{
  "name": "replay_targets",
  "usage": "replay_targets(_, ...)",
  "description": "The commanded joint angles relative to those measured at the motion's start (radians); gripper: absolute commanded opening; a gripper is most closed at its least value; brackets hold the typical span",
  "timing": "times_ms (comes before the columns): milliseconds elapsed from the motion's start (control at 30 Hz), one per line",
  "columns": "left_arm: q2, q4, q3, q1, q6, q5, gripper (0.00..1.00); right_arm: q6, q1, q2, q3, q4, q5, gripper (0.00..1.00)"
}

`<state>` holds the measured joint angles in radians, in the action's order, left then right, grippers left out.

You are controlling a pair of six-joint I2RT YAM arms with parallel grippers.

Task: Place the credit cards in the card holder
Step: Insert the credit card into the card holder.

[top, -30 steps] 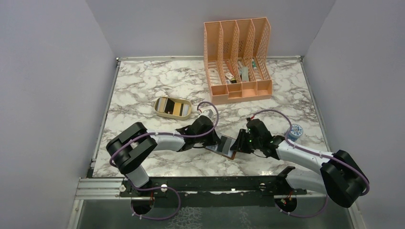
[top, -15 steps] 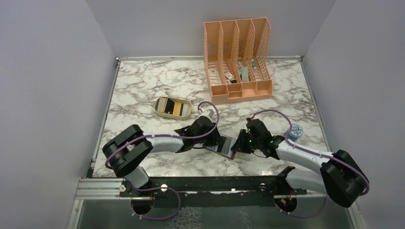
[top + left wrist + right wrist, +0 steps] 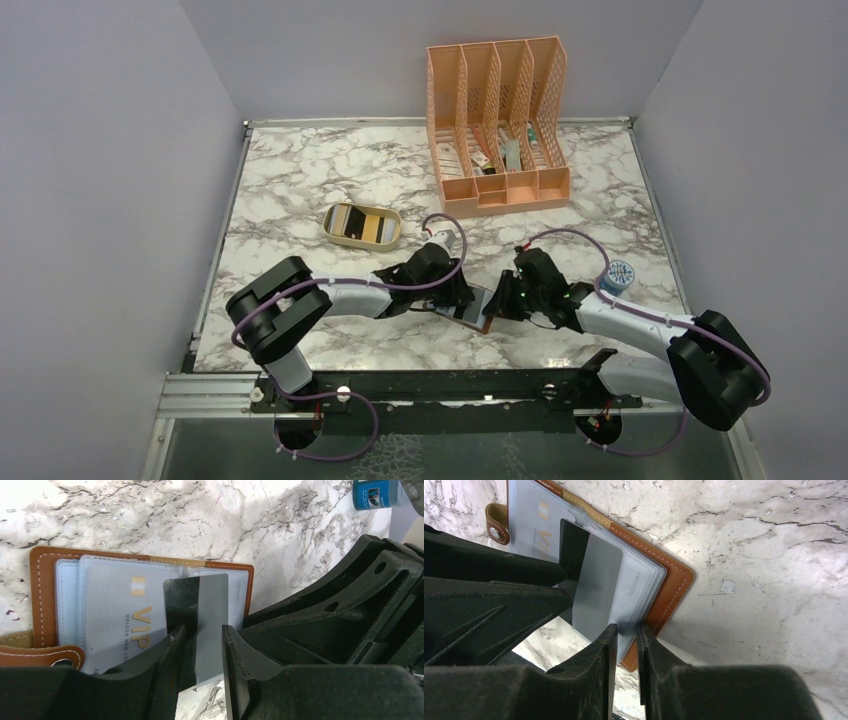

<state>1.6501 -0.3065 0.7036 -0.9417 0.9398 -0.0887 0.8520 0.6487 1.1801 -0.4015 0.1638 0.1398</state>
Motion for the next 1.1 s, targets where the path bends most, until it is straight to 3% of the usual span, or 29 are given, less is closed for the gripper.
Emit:
replay_targets(0,0.015,-0.015,0.026,-0.012,-0.025,-0.028,0.34,-0.022,0.006,0.019,-0.006,-0.004,-0.032,0.21)
replay_targets(267,-0.023,-0.009,0.031,-0.014,-0.050,-0.015,0.34,-0.040,0.006,0.013,-0.027,0.029,-0.050,0.20)
replay_targets(433,-0.057,0.140,0.083,-0.012,-0.127,0.068,0.43,-0.041,0.006,-0.044,-0.045,0.076,-0.059,0.20)
replay_targets(600,-0.049,0.153,0.086,-0.005,-0.146,0.077,0.50,-0.026,0.006,-0.059,-0.049,0.101,-0.062,0.20)
replay_targets(1067,0.032,0.117,0.096,-0.003,-0.149,0.020,0.49,-0.030,0.006,-0.007,-0.016,0.054,-0.092,0.21)
